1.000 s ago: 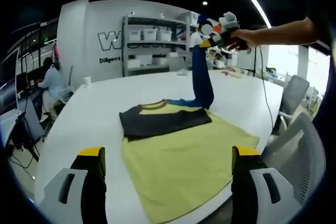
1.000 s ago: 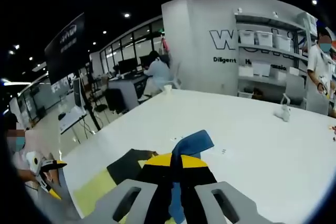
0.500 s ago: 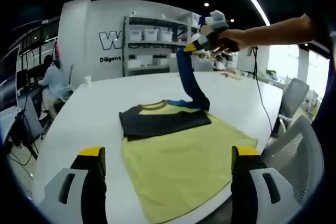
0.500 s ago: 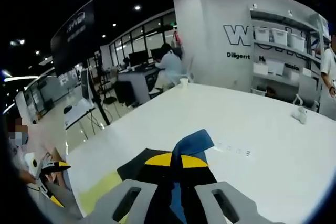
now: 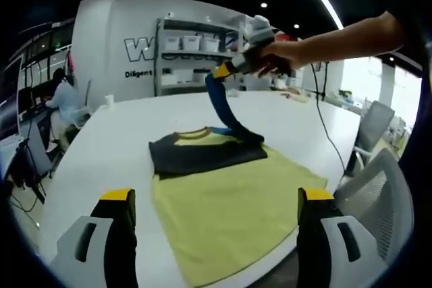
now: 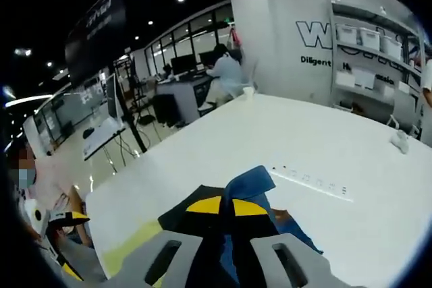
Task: Fold the garment on the visible template until the final outline fits inside the template.
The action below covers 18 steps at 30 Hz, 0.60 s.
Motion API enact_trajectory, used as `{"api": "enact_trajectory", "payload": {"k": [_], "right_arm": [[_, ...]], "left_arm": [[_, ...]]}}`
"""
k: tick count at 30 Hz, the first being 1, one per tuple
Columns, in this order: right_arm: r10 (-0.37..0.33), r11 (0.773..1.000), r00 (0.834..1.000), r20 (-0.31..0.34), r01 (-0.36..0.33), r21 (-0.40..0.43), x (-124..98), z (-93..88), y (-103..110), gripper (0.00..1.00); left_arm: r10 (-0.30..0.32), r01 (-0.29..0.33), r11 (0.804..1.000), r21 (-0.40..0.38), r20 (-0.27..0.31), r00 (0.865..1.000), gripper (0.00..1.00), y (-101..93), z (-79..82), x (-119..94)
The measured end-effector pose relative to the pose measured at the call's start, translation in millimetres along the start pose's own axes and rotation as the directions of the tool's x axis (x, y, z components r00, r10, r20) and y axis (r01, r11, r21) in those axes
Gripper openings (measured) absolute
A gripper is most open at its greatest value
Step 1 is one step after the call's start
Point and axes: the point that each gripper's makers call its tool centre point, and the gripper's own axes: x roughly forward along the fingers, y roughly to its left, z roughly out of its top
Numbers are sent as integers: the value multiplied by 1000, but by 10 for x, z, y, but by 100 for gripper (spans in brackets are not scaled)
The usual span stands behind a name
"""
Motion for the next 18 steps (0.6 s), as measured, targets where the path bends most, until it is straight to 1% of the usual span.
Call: {"api": "enact_trajectory", "payload": {"k": [4, 7, 10, 14, 18], "right_arm": [[11, 1000, 1000, -24, -11, 5, 133, -101, 95, 0], [8, 1000, 999, -42, -7, 8, 234, -159, 125, 0], [12, 1000, 999, -49, -11, 16, 331, -207, 184, 0], [9, 1000, 997, -83, -10, -15, 429, -344, 253, 0], [22, 1000, 995, -97, -23, -7, 501, -463, 331, 0]], "left_arm": [[-5, 5, 1000, -5, -2, 1000, 98, 1, -3, 7], [-9, 9, 1000, -2, -3, 1000, 98, 1, -6, 11], [-12, 12, 1000, 0, -6, 1000, 98, -3, -11, 12], [-17, 17, 1000, -6, -8, 1000, 98, -6, -17, 17], [-19, 19, 1000, -6, -12, 1000, 98, -14, -24, 14]]}}
